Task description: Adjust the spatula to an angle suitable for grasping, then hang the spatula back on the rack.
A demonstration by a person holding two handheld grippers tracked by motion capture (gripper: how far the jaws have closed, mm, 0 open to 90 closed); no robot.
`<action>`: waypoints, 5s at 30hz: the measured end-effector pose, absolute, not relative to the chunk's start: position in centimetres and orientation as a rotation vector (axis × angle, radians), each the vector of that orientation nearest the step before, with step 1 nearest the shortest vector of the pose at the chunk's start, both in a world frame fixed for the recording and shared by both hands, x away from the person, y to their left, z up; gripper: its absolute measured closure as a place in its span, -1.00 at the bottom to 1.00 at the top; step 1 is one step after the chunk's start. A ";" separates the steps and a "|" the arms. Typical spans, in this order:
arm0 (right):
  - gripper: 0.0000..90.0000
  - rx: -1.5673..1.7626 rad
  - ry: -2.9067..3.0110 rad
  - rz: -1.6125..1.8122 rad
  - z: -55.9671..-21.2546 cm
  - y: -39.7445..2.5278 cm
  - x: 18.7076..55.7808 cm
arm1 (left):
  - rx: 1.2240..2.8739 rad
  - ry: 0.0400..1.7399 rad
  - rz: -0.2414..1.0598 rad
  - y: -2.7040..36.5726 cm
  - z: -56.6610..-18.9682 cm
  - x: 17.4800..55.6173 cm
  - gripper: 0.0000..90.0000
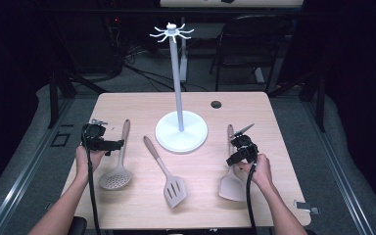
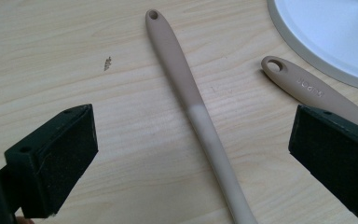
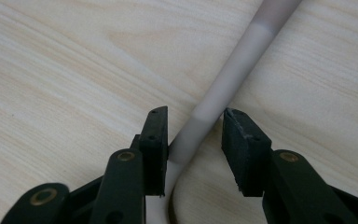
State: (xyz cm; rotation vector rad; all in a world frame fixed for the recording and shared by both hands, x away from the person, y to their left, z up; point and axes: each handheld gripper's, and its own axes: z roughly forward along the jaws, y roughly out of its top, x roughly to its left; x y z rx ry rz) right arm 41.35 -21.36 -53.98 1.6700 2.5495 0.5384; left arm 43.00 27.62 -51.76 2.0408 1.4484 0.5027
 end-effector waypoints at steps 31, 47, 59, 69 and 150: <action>0.61 1.699 2.591 0.524 -54.8 -20.5 41.1 | 2.062 1.444 0.489 27.2 -51.9 43.0 -0.98; 0.75 1.828 2.508 0.672 -54.8 -21.2 41.1 | 2.061 1.437 0.496 27.1 -51.9 43.0 -0.98; 0.75 1.685 2.498 0.731 -52.6 -21.1 40.1 | 2.064 1.427 0.490 27.0 -51.8 43.0 -0.98; 0.75 1.551 2.476 0.805 -51.2 -20.1 39.1 | 2.051 1.397 0.499 26.7 -51.3 42.5 -0.98; 0.74 1.092 2.381 1.076 -47.6 -11.3 37.5 | 1.856 0.756 0.118 7.7 -47.2 40.9 0.50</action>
